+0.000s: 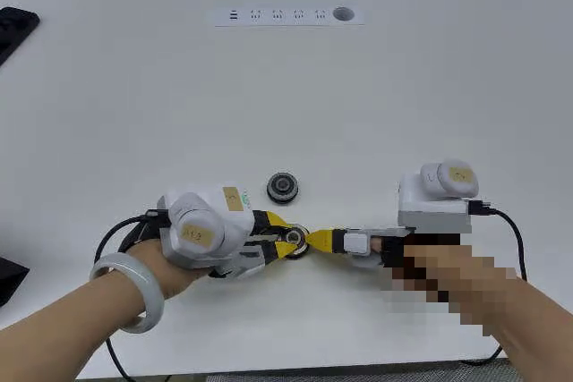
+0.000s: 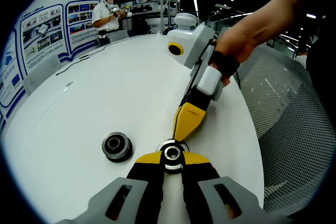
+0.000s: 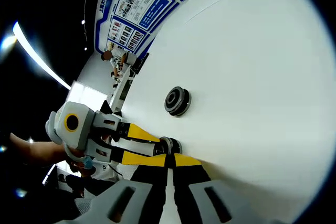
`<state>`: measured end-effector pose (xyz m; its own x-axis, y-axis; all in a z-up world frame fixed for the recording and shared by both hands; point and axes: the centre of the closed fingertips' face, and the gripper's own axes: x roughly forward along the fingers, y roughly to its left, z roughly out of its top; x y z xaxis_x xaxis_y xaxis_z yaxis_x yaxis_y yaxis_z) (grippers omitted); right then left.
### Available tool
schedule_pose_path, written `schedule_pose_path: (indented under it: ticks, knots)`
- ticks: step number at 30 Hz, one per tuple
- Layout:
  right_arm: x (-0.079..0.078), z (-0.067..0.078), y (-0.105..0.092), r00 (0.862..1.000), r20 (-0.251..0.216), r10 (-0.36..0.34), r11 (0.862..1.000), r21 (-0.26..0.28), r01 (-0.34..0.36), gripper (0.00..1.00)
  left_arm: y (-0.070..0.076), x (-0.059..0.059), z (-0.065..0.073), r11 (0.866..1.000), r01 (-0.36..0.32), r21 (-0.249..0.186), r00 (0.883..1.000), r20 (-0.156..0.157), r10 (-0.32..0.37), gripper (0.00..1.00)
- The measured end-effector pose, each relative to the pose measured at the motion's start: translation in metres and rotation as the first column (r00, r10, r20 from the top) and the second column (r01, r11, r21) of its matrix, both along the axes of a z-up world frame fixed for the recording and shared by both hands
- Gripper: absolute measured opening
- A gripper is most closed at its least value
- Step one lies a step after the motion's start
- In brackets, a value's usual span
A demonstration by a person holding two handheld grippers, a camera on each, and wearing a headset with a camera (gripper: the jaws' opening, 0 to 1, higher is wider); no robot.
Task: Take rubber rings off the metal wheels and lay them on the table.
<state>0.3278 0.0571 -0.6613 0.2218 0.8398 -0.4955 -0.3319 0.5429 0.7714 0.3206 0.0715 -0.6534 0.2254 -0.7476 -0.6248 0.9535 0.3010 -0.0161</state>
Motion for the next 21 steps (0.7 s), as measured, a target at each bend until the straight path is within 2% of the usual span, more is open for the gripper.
schedule_pose_path:
  ticks: [9, 21]
  knots:
    - [0.0010, 0.0007, -0.0006, 1.000, 0.010, 0.006, 1.000, -0.006, -0.006, 0.03, 0.0005, 0.0003, -0.0007, 1.000, 0.002, 0.000, 1.000, 0.001, -0.002, 0.12]
    - [0.0009, 0.0031, 0.0018, 1.000, -0.001, -0.007, 1.000, 0.009, 0.007, 0.02, 0.0010, 0.0001, -0.0007, 1.000, 0.004, 0.003, 1.000, 0.001, -0.004, 0.12]
